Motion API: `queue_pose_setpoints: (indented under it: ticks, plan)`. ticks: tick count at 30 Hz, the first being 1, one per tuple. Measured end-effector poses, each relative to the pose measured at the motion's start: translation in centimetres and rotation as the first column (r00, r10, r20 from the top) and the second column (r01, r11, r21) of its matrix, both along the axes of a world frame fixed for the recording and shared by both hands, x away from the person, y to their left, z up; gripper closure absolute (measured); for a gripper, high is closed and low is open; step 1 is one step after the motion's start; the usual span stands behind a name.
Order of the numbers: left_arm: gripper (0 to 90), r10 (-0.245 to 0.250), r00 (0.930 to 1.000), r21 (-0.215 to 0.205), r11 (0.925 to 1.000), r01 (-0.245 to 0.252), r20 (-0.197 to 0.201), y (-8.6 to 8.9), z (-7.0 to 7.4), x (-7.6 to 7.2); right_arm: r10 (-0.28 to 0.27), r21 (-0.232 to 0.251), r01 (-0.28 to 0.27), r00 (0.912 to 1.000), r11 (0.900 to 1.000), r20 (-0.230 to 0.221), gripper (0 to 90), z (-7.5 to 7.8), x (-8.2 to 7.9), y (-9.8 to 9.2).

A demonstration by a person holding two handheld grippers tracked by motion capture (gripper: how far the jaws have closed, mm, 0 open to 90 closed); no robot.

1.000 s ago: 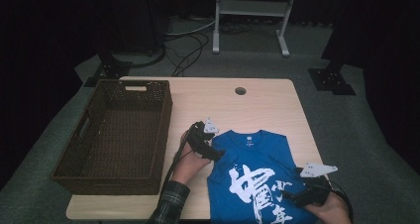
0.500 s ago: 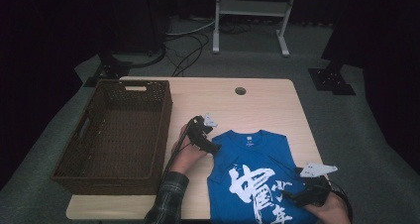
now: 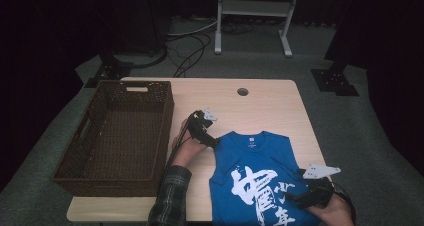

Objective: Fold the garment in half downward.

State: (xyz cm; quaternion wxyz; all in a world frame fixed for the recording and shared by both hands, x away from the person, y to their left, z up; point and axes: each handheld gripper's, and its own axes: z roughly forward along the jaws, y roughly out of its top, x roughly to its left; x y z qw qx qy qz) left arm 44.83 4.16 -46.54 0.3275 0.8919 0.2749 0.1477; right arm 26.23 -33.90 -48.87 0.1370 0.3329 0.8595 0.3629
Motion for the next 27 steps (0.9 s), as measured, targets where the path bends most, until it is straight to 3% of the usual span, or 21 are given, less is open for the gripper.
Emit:
queue_pose_setpoints:
  ticks: [7, 21, 27]
  plan:
    - [0.8, -0.004, 1.0000, -0.012, 0.9999, 0.003, -0.009, 0.3, -0.6, 0.6, 0.000, -0.002, 0.000, 1.0000, 1.000, 0.002, 0.0, 0.0, 0.0, 0.0]
    - [0.7, -0.008, 0.9970, -0.042, 0.9991, 0.005, -0.077, 0.6, -1.1, 1.4, 0.004, -0.002, -0.004, 1.0000, 1.000, 0.000, 0.0, 0.0, 0.0, 0.0]
    - [0.6, -0.020, 0.9979, -0.063, 0.9979, 0.016, -0.062, 0.7, -1.3, 1.3, 0.008, 0.000, -0.008, 1.0000, 1.000, 0.000, 0.0, 0.0, 0.0, -0.1]
